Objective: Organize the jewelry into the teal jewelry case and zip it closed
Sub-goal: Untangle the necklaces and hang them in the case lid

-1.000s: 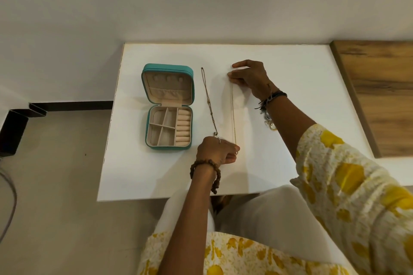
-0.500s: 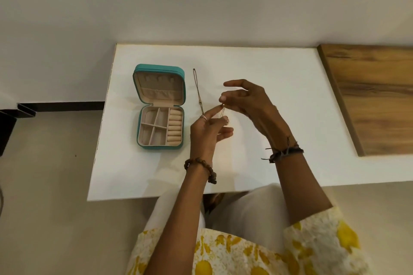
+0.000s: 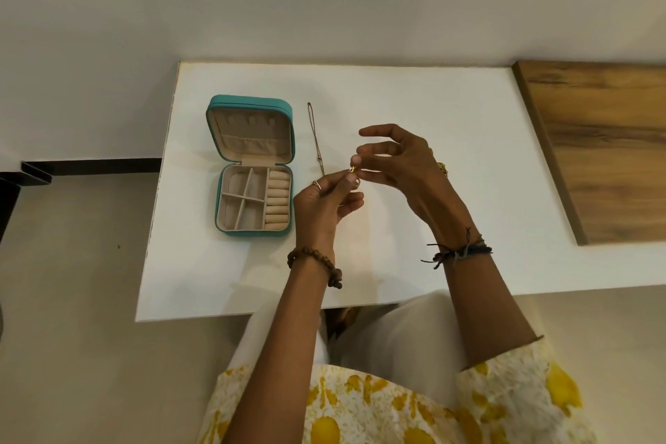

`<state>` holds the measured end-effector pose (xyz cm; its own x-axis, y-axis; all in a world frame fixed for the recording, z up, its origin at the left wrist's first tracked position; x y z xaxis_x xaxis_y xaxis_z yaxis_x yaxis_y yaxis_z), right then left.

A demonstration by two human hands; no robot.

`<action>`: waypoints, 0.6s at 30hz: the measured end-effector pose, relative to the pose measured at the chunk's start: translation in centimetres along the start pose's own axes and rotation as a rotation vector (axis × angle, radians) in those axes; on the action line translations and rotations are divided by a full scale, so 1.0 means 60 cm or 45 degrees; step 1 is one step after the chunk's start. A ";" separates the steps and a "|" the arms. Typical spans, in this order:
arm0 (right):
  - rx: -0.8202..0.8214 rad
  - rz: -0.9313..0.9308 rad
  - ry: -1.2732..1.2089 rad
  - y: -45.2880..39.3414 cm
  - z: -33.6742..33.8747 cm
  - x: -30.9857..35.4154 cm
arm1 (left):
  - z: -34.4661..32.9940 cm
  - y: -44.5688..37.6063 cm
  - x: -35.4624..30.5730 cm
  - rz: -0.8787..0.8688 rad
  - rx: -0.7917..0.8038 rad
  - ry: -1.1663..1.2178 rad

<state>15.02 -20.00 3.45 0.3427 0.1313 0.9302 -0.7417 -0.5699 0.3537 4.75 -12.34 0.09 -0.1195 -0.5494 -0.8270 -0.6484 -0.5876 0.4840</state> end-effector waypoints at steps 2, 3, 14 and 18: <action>0.018 -0.018 -0.030 -0.001 0.002 -0.002 | 0.000 -0.001 0.002 0.003 -0.002 -0.005; 0.026 -0.025 -0.028 -0.001 0.003 -0.003 | 0.000 -0.001 0.003 0.008 -0.002 -0.010; 0.125 0.017 0.266 -0.003 0.011 -0.008 | 0.005 -0.010 0.008 -0.063 -0.026 -0.244; 0.212 0.023 0.349 -0.003 0.004 -0.008 | 0.009 -0.014 0.009 -0.084 -0.058 -0.336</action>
<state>15.17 -20.17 2.93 0.1458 0.3206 0.9359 -0.6337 -0.6962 0.3372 4.83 -11.82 -0.92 -0.2741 -0.3386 -0.9001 -0.6275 -0.6463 0.4342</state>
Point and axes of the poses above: each hand's wrist, its own y-axis away from the middle knuckle, its own z-axis out of the back of the hand, x = y × z, the point moved 4 cm from there along -y, towards the middle knuckle, and after that the axes turned 3 degrees about -y, right-handed, at the moved point
